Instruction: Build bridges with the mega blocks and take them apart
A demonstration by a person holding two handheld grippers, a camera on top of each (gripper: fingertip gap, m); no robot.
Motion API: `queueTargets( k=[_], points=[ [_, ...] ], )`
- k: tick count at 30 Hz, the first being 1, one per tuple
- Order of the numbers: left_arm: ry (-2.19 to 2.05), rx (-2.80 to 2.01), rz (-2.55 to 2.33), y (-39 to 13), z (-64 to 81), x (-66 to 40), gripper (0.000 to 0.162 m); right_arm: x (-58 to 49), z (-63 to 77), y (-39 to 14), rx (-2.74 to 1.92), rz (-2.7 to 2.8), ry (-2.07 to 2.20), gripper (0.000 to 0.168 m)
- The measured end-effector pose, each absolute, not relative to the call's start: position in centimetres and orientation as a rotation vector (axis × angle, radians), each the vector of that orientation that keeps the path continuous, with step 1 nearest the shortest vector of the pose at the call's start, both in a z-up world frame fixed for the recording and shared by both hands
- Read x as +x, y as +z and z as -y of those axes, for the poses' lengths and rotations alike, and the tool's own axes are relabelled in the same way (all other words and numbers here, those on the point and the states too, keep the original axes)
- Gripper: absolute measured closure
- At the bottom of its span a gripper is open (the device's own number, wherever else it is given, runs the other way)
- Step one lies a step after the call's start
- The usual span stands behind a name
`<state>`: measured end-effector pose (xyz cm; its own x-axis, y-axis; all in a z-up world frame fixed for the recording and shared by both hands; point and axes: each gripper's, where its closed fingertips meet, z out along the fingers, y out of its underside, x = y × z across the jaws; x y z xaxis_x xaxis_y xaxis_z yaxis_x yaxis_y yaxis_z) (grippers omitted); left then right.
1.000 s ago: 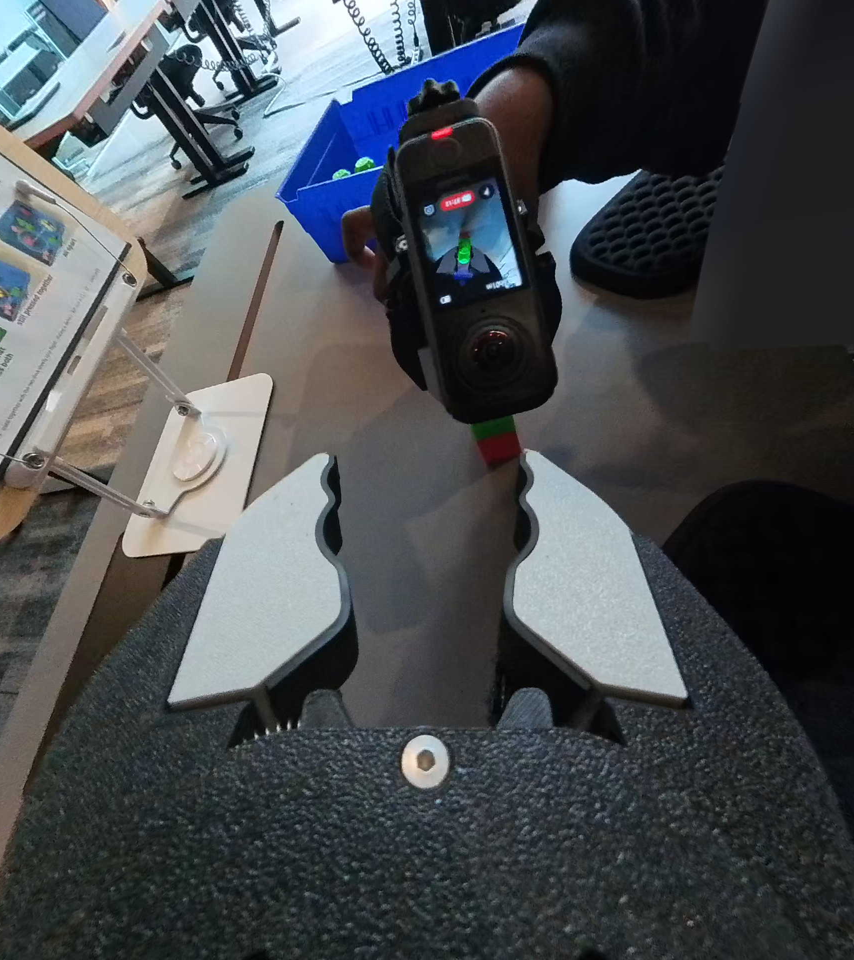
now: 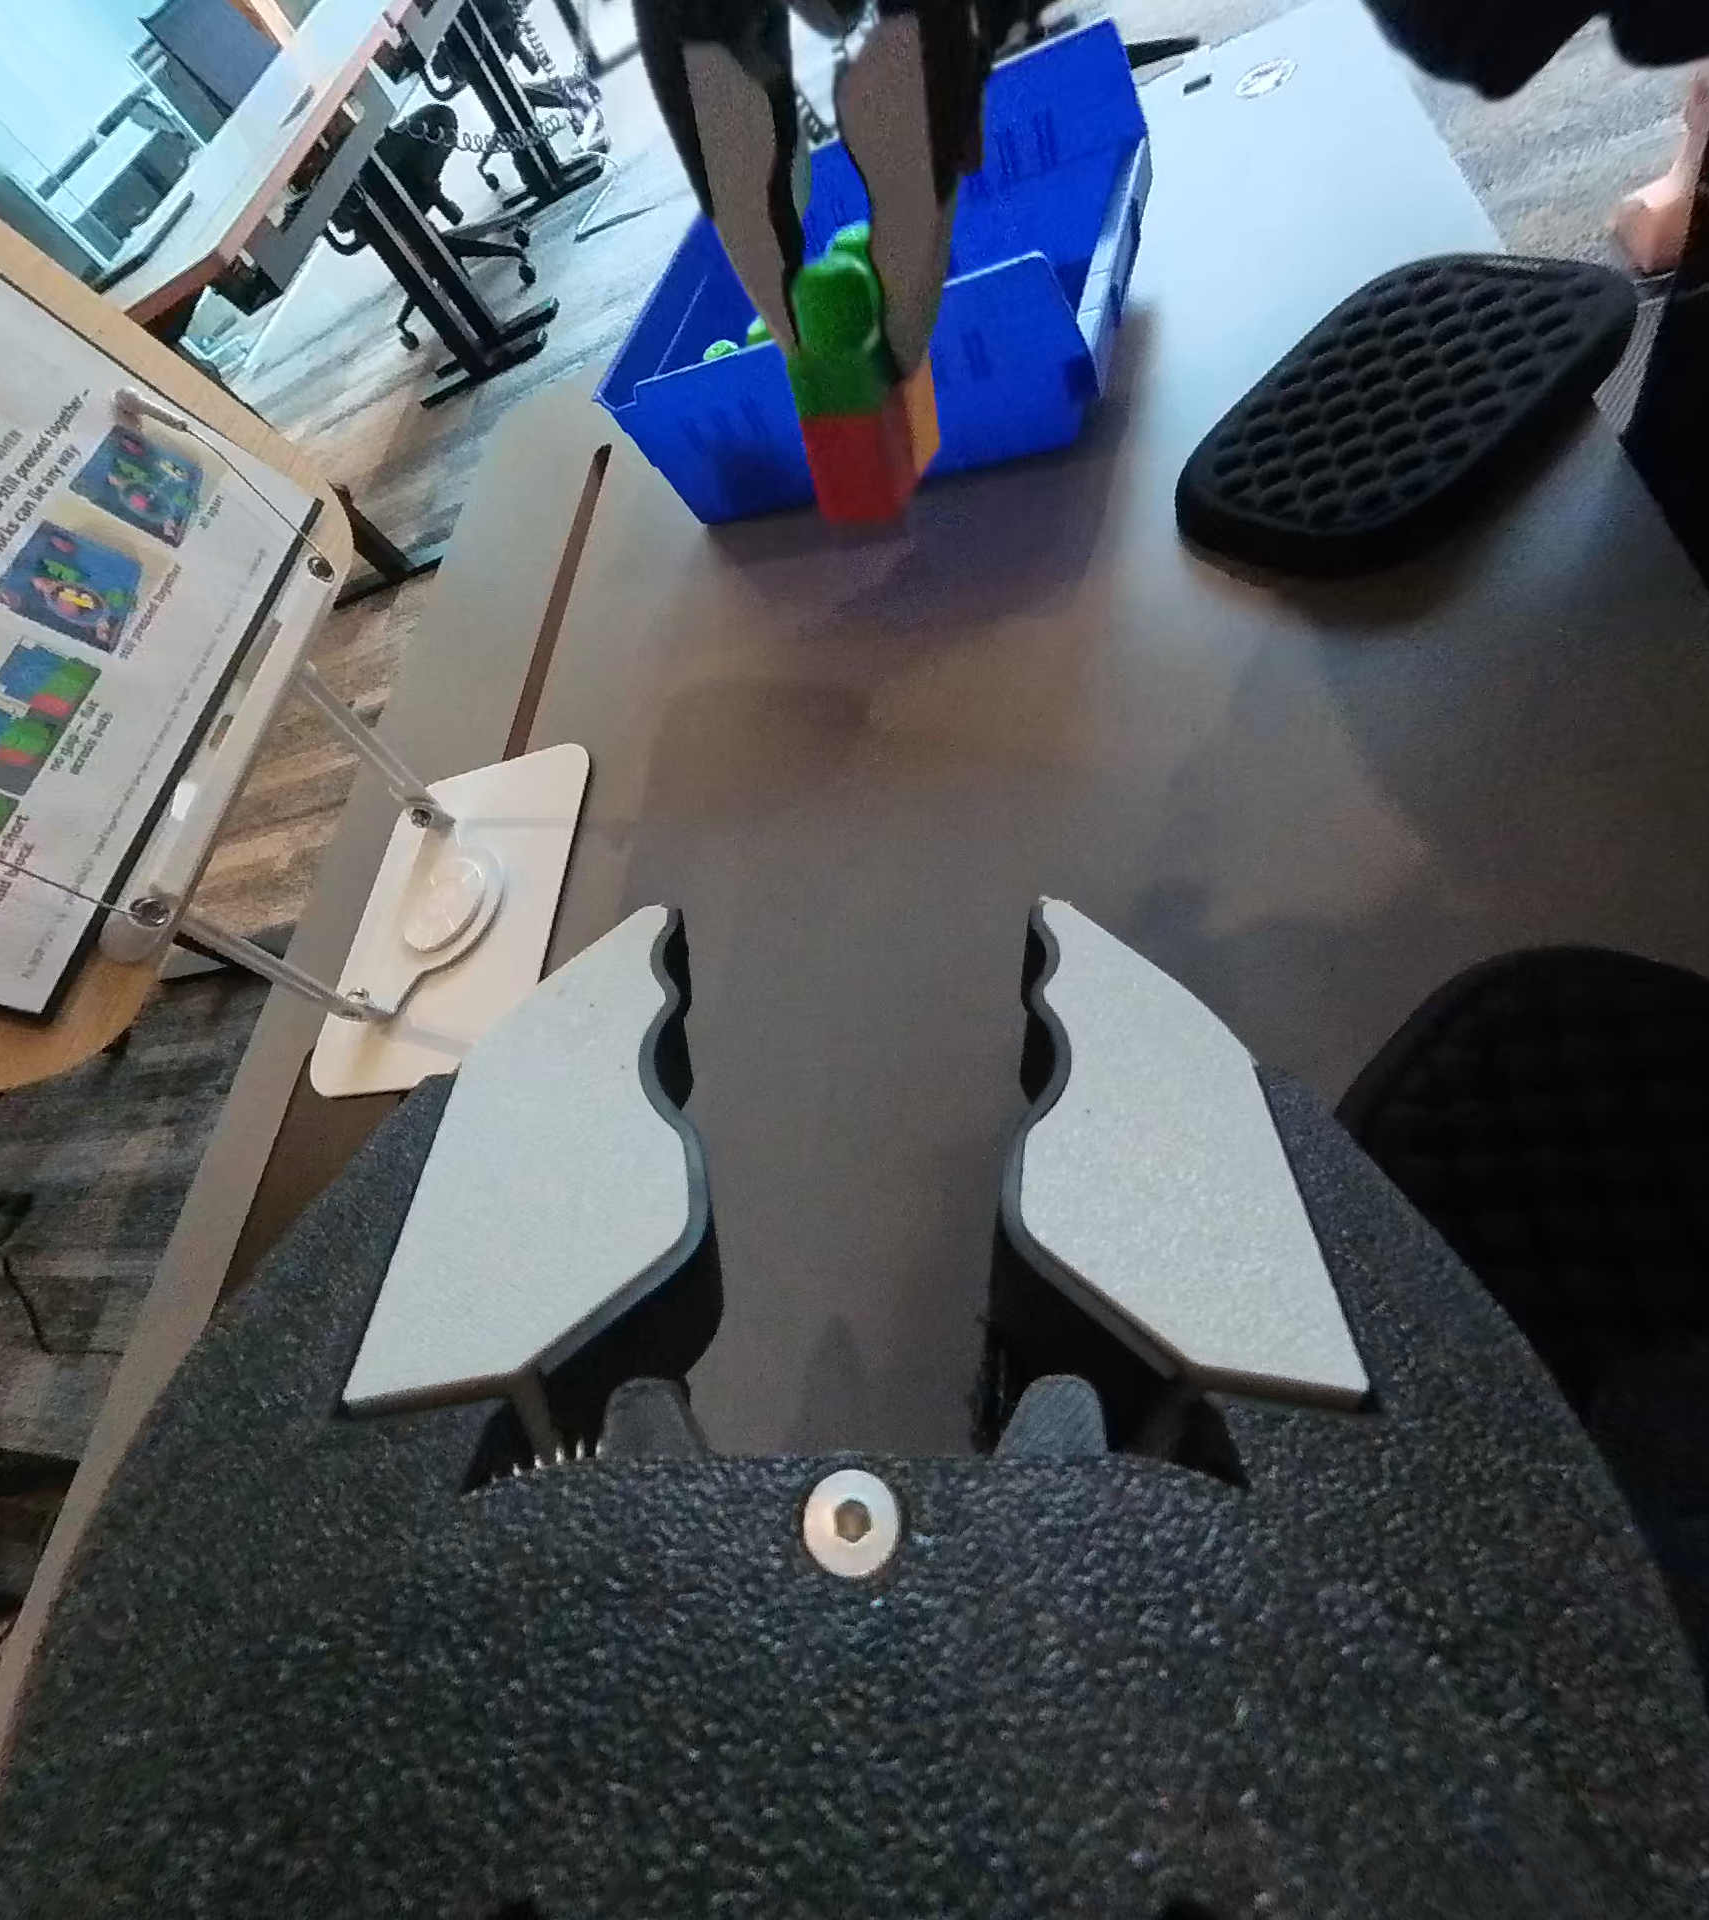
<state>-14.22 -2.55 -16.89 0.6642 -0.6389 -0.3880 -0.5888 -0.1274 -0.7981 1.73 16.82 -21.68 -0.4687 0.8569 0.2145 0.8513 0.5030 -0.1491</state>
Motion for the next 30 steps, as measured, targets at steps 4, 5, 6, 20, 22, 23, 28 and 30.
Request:
queueTargets(
  k=[4, 5, 6, 20, 22, 23, 28, 30],
  points=[
    [-0.071, -1.802, -0.977, -17.0, 2.3, -14.2, 0.1, 4.8, -21.6, -20.0, -1.659, 2.312, 0.007, 0.134],
    [-0.069, -1.808, -0.969, -17.1, 2.2, -14.3, 0.1, 5.5, -22.9, -19.8, -1.71, 2.26, 0.0, 0.134],
    [-0.063, -1.813, -0.961, -17.1, 2.1, -14.4, 0.1, 6.3, -24.0, -19.7, -1.764, 2.221, -0.005, 0.134],
    [-0.052, -1.791, -0.922, -16.6, 2.6, -15.1, 0.1, 16.5, -32.7, -22.5, -2.326, 1.837, -0.003, 0.134],
    [-0.05, -1.796, -0.918, -16.7, 2.6, -15.2, 0.1, 18.0, -34.4, -23.3, -2.435, 1.783, -0.085, 0.134],
    [-0.049, -1.798, -0.918, -16.7, 2.6, -15.3, 0.1, 18.5, -35.3, -23.9, -2.503, 1.736, -0.098, 0.134],
    [-0.047, -1.799, -0.924, -16.7, 2.6, -15.1, 0.1, 19.1, -40.2, -26.7, -2.744, 1.451, -0.137, 0.134],
    [-0.047, -1.8, -0.93, -16.7, 2.6, -15.1, 0.1, 18.8, -41.4, -27.8, -2.789, 1.393, -0.124, 0.134]
  ],
)
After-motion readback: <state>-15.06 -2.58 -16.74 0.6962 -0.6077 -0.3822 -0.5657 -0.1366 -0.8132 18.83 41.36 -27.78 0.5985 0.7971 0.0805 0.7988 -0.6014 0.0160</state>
